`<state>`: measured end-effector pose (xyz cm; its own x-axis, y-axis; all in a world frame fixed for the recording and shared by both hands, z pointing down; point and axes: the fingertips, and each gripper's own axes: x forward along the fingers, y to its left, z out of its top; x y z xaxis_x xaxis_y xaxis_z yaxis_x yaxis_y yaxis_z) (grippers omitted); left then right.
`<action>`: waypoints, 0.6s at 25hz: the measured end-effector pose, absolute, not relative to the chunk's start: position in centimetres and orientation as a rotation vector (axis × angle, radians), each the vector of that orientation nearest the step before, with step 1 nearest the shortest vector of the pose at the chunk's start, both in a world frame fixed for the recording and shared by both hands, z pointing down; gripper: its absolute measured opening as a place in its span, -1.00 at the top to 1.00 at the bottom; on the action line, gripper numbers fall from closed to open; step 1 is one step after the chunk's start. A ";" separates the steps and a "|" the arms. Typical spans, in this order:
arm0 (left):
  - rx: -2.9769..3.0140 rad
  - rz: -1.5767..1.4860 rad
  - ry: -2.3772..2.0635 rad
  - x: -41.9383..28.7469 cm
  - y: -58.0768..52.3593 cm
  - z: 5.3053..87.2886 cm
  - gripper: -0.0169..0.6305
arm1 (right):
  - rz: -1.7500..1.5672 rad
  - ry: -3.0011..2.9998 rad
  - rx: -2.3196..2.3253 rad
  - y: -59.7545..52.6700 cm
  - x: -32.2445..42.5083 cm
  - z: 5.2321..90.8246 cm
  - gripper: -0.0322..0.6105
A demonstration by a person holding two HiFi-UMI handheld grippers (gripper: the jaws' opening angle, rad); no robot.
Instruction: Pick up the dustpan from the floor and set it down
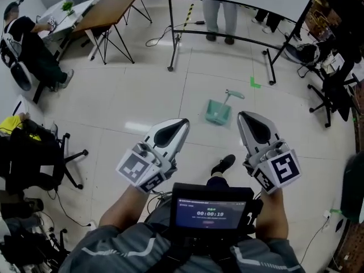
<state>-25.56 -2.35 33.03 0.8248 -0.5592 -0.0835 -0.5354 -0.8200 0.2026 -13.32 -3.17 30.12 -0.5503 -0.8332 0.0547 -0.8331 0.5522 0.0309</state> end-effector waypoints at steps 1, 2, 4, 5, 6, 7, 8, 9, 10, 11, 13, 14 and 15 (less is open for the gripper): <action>2.842 -0.211 -0.842 -26.4 -0.9 32.5 0.87 | -0.005 -2.699 1.467 -1.4 -14.2 29.7 0.84; 2.850 -0.216 -0.826 -27.0 0.6 31.9 0.87 | -0.016 -2.688 1.471 0.3 -14.9 29.1 0.84; 2.874 -0.239 -0.790 -27.6 3.6 30.3 0.87 | -0.051 -2.665 1.484 3.8 -15.6 27.7 0.84; 2.886 -0.249 -0.773 -27.6 5.0 29.5 0.87 | -0.063 -2.656 1.498 5.4 -15.7 27.0 0.84; 2.895 -0.250 -0.756 -27.6 6.4 29.0 0.87 | -0.065 -2.653 1.513 6.9 -15.7 26.4 0.84; 2.896 -0.242 -0.743 -27.4 7.6 28.8 0.87 | -0.062 -2.653 1.526 8.3 -15.6 26.0 0.84; 2.890 -0.231 -0.732 -27.2 8.7 28.7 0.87 | -0.060 -2.654 1.532 9.7 -15.5 25.7 0.84; 2.883 -0.225 -0.725 -26.8 9.8 28.7 0.87 | -0.065 -2.655 1.531 11.2 -15.2 25.5 0.84; 2.881 -0.229 -0.721 -26.3 10.8 28.5 0.87 | -0.076 -2.656 1.525 12.6 -14.8 25.3 0.84; 2.885 -0.236 -0.719 -25.4 11.8 28.2 0.87 | -0.088 -2.657 1.515 14.1 -14.2 25.0 0.84; 2.902 -0.253 -0.723 -23.3 13.7 27.1 0.87 | -0.103 -2.653 1.508 16.8 -12.4 24.5 0.84; 2.903 -0.264 -0.727 -22.1 14.6 26.6 0.87 | -0.102 -2.653 1.516 17.8 -11.2 24.3 0.84; 2.894 -0.277 -0.729 -21.2 15.3 26.2 0.87 | -0.092 -2.657 1.527 18.6 -10.2 24.1 0.84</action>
<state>-21.15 15.28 26.17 0.8654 -0.4803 -0.1428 -0.4537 -0.8720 0.1837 -10.19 18.62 24.11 -0.5018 -0.8642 0.0357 -0.8597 0.5029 0.0896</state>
